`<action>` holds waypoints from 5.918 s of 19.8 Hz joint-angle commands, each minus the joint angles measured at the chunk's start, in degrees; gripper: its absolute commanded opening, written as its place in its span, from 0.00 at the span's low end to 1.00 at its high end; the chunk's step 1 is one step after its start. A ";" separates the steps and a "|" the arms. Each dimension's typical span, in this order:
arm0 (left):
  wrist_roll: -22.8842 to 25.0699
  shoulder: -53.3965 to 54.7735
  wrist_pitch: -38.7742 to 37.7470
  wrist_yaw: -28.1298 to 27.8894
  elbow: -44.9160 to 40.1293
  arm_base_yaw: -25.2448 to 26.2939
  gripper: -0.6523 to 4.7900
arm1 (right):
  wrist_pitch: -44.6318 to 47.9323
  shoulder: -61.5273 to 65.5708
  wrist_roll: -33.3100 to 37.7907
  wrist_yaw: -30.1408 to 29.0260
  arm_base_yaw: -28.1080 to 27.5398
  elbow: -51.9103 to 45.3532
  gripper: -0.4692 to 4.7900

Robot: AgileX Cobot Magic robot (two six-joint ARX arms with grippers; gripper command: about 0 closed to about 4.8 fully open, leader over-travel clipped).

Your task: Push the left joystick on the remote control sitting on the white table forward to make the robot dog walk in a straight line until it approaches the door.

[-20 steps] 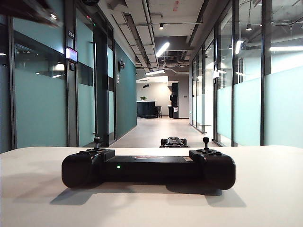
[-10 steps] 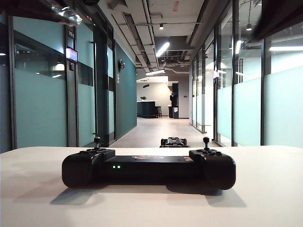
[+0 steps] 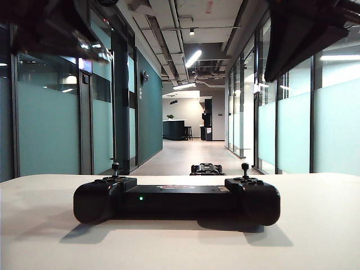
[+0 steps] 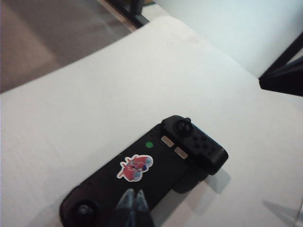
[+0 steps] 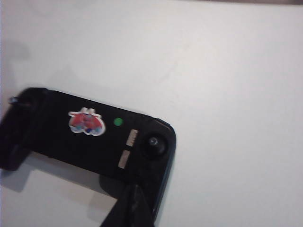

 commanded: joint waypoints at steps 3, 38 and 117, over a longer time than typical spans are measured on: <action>-0.76 1.66 0.76 4.94 0.42 2.80 0.11 | -2.93 4.09 0.57 -4.33 0.02 1.64 0.08; 2.08 4.09 -14.73 0.17 10.60 8.07 0.11 | 3.76 27.65 4.94 -13.27 -3.13 1.66 0.77; 14.23 32.26 6.34 11.93 4.22 4.76 0.11 | -3.58 27.65 13.53 -8.46 -3.08 1.64 0.43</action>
